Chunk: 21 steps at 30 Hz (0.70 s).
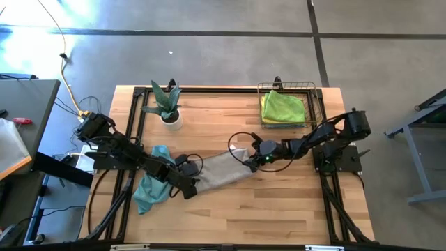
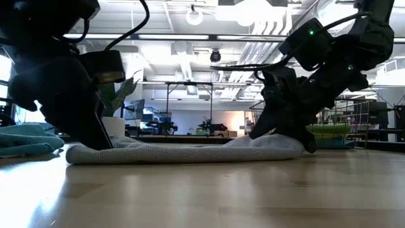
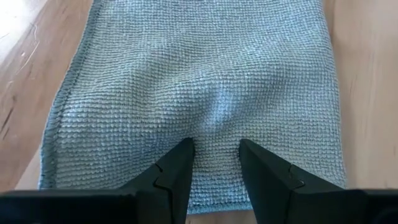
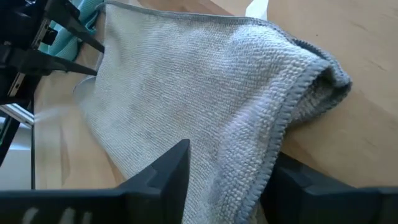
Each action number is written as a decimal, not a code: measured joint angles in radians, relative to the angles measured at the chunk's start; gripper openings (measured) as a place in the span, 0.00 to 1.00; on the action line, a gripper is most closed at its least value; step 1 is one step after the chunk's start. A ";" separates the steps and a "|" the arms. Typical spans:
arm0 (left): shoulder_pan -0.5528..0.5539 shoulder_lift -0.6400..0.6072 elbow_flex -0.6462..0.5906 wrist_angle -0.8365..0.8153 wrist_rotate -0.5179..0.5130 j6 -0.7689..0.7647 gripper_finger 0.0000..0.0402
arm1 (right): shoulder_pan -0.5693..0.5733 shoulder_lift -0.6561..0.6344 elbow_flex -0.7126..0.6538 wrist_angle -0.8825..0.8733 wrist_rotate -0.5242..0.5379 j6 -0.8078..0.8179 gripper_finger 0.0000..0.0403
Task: Fold microfiber towels
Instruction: Fold the gray towel
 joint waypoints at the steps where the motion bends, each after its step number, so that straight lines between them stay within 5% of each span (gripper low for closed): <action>1: 0.002 0.000 0.000 0.001 0.001 0.000 0.31 | 0.000 0.000 0.000 0.001 0.000 0.000 0.37; 10: 0.007 0.002 -0.002 0.047 -0.007 -0.005 0.31 | 0.000 -0.001 0.000 -0.023 0.001 -0.001 0.03; 21: 0.010 -0.024 -0.001 0.116 0.018 0.011 0.31 | -0.023 -0.083 0.001 -0.229 -0.020 0.002 0.01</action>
